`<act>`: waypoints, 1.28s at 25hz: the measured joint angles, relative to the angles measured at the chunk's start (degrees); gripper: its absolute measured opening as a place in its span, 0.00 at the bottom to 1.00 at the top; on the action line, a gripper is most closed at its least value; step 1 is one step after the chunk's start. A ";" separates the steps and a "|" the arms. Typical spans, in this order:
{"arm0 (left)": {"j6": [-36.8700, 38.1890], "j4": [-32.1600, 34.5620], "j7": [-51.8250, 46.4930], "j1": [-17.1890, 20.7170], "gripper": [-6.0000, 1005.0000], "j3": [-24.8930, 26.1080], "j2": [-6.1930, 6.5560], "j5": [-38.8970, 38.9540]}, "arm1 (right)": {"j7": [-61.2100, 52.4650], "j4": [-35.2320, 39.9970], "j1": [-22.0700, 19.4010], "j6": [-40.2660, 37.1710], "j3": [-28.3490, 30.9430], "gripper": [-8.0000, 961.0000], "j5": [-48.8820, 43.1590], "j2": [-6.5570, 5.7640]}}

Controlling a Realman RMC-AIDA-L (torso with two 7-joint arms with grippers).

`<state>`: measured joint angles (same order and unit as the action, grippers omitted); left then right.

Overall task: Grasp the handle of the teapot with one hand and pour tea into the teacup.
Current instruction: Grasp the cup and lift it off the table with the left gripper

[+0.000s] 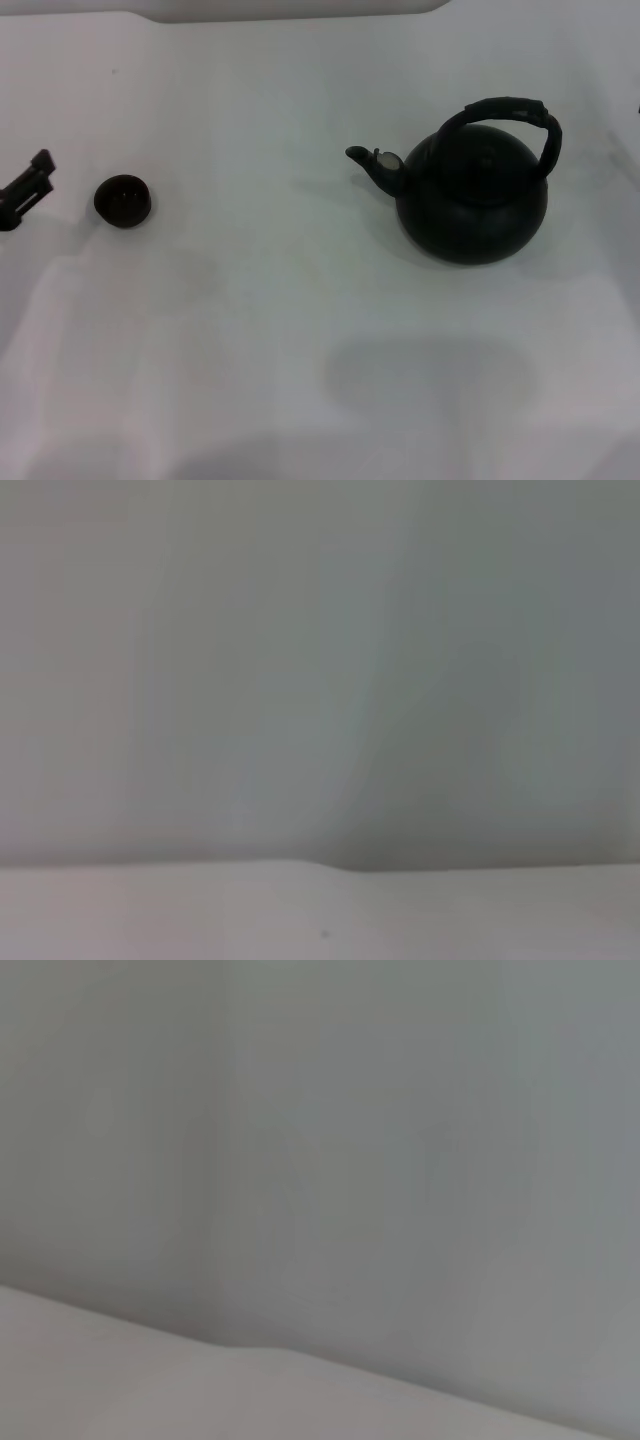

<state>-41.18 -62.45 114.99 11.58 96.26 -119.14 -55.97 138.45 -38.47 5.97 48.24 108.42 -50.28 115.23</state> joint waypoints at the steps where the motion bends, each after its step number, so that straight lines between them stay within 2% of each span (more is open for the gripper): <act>1: 0.01 -0.26 -3.86 -0.48 0.82 0.12 0.07 -2.03 | 0.01 0.49 0.34 0.00 -0.01 0.84 -0.11 -0.01; 8: 1.06 -3.55 -24.17 -3.53 0.82 1.88 0.19 -21.08 | 1.24 1.50 0.71 -0.01 -0.18 0.84 -0.02 0.06; 10: 1.06 -3.55 -24.17 -3.53 0.82 1.88 0.19 -21.08 | 1.25 1.86 0.71 0.11 -0.27 0.84 0.06 0.10; 11: 1.37 -3.66 -26.92 -4.23 0.82 1.92 0.20 -24.06 | 1.25 2.02 0.65 0.23 -0.28 0.84 0.10 0.13; 12: 2.39 -3.62 -34.18 -6.19 0.82 2.11 0.31 -31.44 | 1.26 2.10 0.52 0.37 -0.28 0.84 0.11 0.16; 16: 2.66 -3.77 -37.02 -6.97 0.82 2.12 0.35 -35.34 | 1.28 2.16 0.06 0.50 -0.22 0.84 0.17 0.29; 28: 0.51 -3.98 -37.24 -10.99 0.82 1.22 0.36 -37.83 | 1.30 2.85 0.96 0.54 -0.53 0.83 0.19 0.44; 32: 0.64 -3.69 -40.11 -12.14 0.82 1.23 0.34 -40.48 | 1.30 2.85 1.15 0.54 -0.54 0.83 0.23 0.50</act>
<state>-40.54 -66.14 74.88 -0.56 97.49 -118.80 -96.46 139.74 -35.62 7.12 48.78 107.88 -50.05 115.73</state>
